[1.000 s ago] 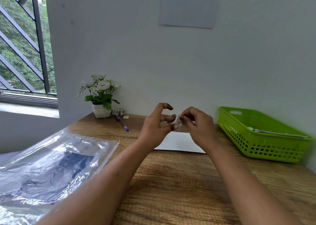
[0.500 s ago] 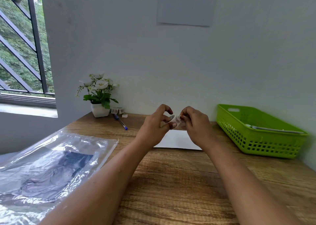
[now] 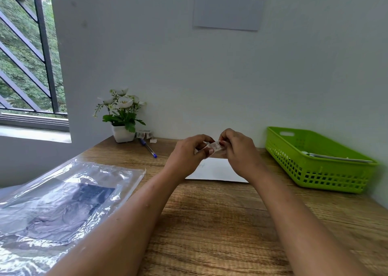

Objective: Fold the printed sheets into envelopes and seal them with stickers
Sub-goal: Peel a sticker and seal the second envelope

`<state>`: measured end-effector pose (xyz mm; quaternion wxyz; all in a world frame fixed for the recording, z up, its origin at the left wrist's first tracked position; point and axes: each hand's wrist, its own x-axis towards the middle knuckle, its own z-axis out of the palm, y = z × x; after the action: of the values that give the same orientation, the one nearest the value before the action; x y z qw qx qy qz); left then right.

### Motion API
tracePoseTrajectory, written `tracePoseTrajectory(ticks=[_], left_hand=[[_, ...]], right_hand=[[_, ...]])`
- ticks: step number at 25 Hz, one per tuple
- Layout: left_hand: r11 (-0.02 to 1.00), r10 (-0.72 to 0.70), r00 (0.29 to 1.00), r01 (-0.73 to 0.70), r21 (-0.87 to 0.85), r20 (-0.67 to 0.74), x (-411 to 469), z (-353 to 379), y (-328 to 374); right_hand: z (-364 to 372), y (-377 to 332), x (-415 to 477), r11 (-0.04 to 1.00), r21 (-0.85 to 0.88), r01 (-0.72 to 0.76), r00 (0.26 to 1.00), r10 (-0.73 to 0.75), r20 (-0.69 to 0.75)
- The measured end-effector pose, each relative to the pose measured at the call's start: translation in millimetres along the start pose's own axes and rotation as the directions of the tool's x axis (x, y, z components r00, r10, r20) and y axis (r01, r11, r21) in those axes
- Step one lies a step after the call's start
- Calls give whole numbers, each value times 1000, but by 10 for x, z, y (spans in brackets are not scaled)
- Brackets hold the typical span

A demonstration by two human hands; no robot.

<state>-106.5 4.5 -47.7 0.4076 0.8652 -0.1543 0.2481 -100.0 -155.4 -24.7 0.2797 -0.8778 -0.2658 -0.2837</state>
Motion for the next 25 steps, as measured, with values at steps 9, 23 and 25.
tracePoseTrajectory(ticks=[9, 23, 25], left_hand=[[938, -124, 990, 140, -318, 73, -53, -40, 89], [748, -235, 964, 259, -611, 121, -3, 67, 138], [621, -301, 950, 262, -738, 83, -4, -51, 129]], right_hand=[[-41, -8, 10, 979, 193, -62, 998, 65, -9], [26, -33, 63, 875, 362, -322, 922, 377, -91], [-14, 113, 86, 818, 467, -336, 860, 469, -202]])
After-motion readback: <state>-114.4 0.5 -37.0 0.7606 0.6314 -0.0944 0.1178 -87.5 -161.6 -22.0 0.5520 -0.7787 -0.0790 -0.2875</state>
